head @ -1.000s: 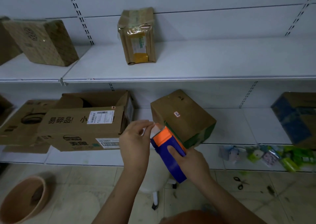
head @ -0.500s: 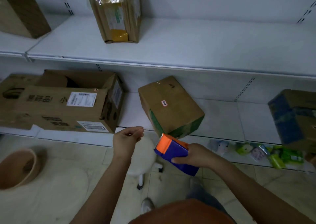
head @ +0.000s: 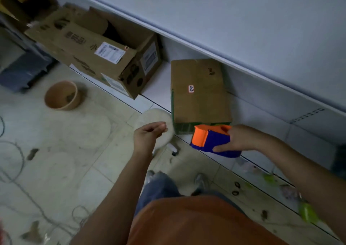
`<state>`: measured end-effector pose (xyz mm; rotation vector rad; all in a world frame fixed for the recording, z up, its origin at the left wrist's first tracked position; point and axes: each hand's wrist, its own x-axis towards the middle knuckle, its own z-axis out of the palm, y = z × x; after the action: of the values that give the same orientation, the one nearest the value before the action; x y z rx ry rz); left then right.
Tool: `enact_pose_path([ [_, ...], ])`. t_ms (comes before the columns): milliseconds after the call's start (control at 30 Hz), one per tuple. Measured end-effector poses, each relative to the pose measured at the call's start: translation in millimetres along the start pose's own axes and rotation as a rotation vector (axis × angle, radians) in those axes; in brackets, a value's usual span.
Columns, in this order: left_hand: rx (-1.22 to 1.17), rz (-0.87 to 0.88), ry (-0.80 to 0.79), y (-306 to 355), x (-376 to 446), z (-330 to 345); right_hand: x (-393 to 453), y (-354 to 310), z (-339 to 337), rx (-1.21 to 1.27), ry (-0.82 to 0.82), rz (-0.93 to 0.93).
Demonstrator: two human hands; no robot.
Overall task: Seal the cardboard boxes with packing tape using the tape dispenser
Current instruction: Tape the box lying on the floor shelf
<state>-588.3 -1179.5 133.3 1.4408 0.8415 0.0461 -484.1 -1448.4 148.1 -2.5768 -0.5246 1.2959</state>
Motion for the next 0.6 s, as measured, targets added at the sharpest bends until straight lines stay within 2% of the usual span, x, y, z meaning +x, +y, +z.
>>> enact_pose_path([
  [200,-0.121,-0.002,0.140,-8.9,8.2,-20.4,-2.6,45.5,-20.6,-0.173,0.063,0.042],
  [433,-0.117,-0.055,0.088,-24.0,37.0,-6.4,6.4,65.1,-37.8,-0.231,0.066,0.061],
  [600,-0.136,-0.133,0.108,-42.9,55.0,1.8,26.4,69.8,-47.1,-0.233,-0.001,0.123],
])
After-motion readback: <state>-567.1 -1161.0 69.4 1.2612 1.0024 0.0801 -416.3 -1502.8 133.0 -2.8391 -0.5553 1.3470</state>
